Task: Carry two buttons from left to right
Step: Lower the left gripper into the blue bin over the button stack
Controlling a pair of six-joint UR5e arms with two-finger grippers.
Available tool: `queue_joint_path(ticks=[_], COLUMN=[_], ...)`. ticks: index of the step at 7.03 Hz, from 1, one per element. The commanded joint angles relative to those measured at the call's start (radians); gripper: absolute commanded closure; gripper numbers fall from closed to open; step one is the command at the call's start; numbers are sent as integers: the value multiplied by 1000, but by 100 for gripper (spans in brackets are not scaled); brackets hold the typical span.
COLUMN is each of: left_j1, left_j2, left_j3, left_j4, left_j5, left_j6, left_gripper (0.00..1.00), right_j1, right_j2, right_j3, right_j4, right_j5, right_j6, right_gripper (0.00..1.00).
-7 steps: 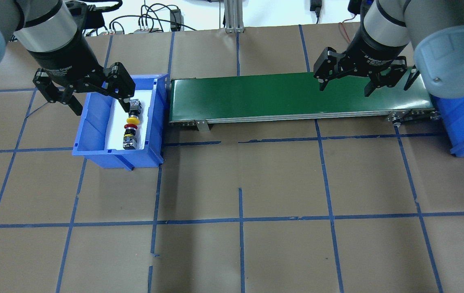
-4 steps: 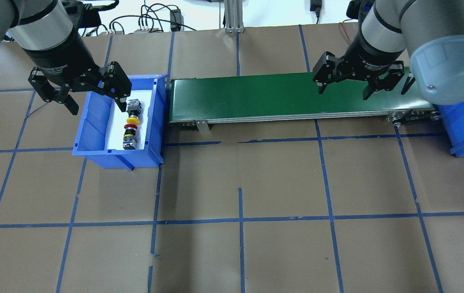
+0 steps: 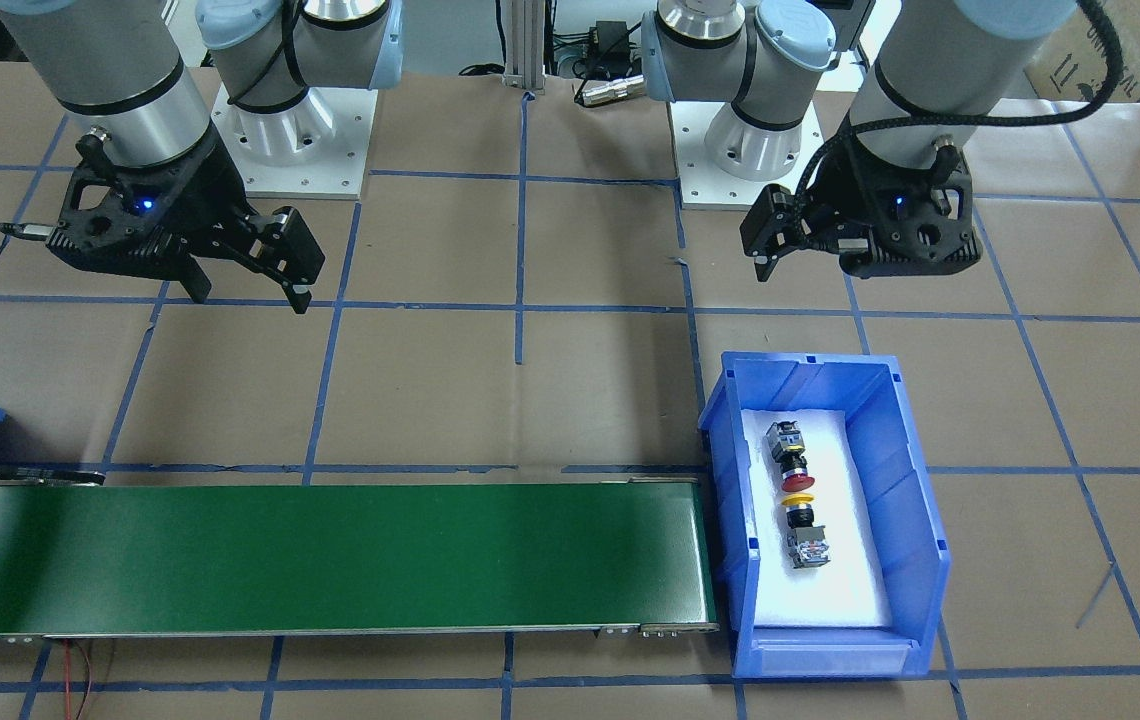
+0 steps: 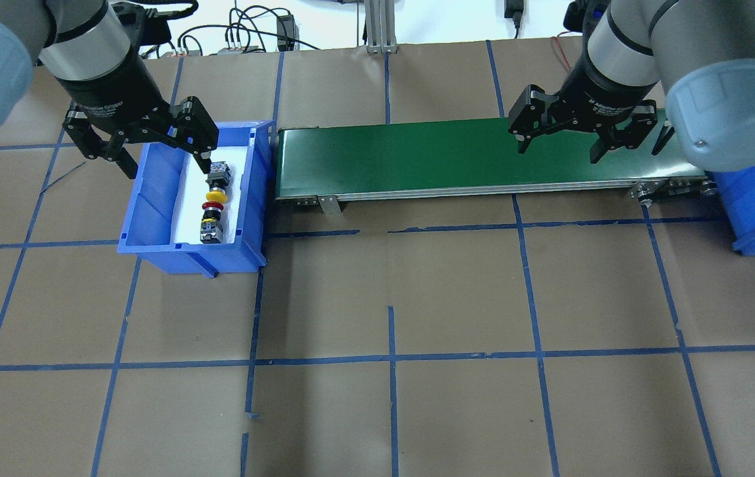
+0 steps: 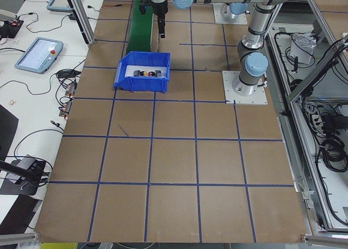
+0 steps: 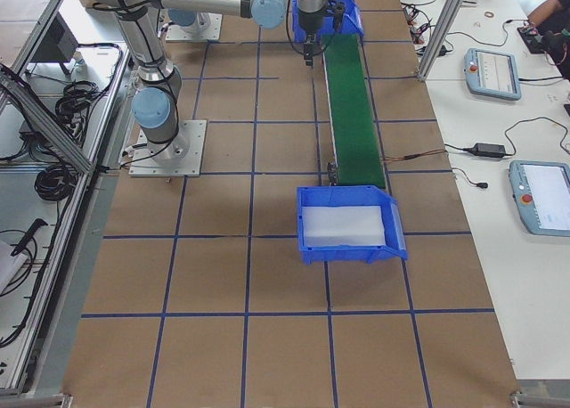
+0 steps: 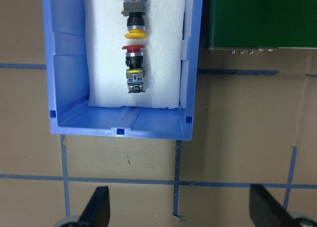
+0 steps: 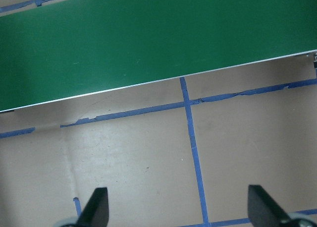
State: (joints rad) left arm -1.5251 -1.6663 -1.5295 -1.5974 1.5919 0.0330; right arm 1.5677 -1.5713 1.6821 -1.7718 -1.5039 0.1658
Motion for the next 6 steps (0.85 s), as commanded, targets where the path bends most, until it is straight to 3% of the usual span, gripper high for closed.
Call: queue_joint_path(ticks=[1,4,6], left_j1=[87,89,91], left_j2=[-93,-187,-188], left_j3=[0,-42,-176], left_j4=[91,200,417], left_j5=[-9,-7,-7], left_j6=[115,117,114], left_gripper=[0,0,0], right_j1=[5,5,6], right_j2=[-1,-1,-1], right_j3=[4,5,5], right_j4=[0,0,-1], right_j5=[5,2,-12], right_j6=[7,8,-27], right_gripper=[0,0,0])
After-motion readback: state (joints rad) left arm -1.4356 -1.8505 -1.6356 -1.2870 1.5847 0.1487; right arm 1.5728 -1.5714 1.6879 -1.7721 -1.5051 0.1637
